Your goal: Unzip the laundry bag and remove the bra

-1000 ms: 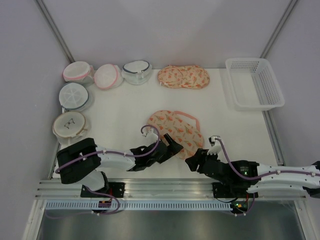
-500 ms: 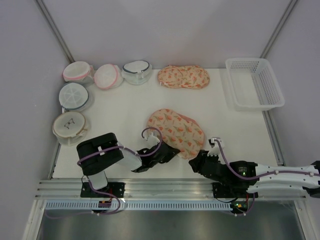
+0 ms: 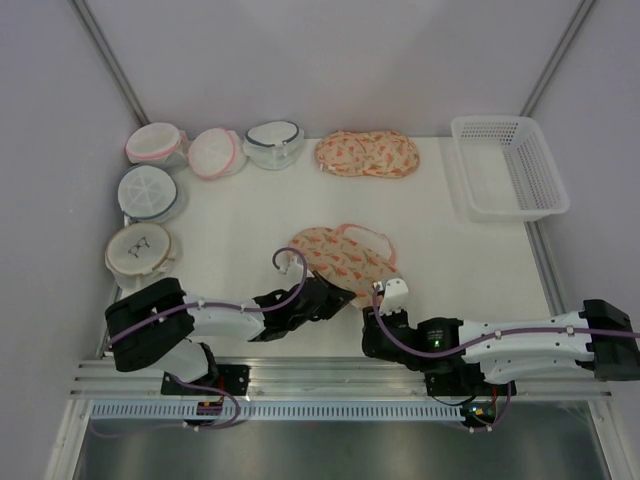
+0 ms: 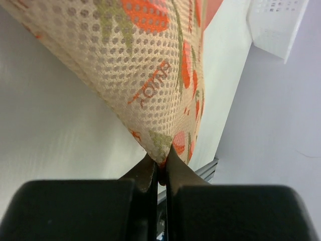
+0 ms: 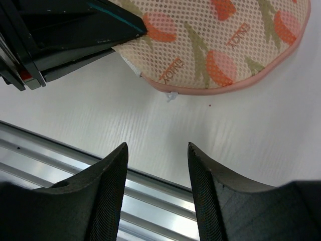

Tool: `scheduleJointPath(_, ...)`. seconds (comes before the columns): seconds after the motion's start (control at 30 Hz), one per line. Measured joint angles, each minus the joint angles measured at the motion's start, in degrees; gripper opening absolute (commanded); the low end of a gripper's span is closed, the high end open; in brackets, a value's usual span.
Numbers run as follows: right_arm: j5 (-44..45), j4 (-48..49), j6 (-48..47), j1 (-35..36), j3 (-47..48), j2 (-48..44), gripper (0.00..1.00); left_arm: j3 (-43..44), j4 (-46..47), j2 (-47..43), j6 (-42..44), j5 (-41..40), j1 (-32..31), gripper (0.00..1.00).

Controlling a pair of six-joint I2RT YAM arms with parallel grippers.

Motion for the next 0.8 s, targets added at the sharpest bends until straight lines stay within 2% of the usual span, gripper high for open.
scheduleJointPath(0.3, 1.5, 3.0, -3.3, 0.1, 2.8, 5.1, 0.56, 1.0, -9.6, -6.8, -0.1, 0.3, 0.0, 0.02)
scheduleJointPath(0.57, 5.3, 3.0, -2.4, 0.1, 4.2, 8.5, 0.53, 0.3, -10.8, -8.8, -1.9, 1.8, 0.0, 0.02)
scheduleJointPath(0.67, 5.9, 3.3, -1.7, 0.1, 4.3, 10.3, 0.49, 0.0, -10.7, -9.0, -2.5, 2.5, 0.0, 0.02)
scheduleJointPath(0.8, 6.5, 3.3, -0.2, 0.1, 4.5, 11.5, 0.39, -0.4, -10.0, -9.1, -3.1, 3.0, 0.0, 0.02)
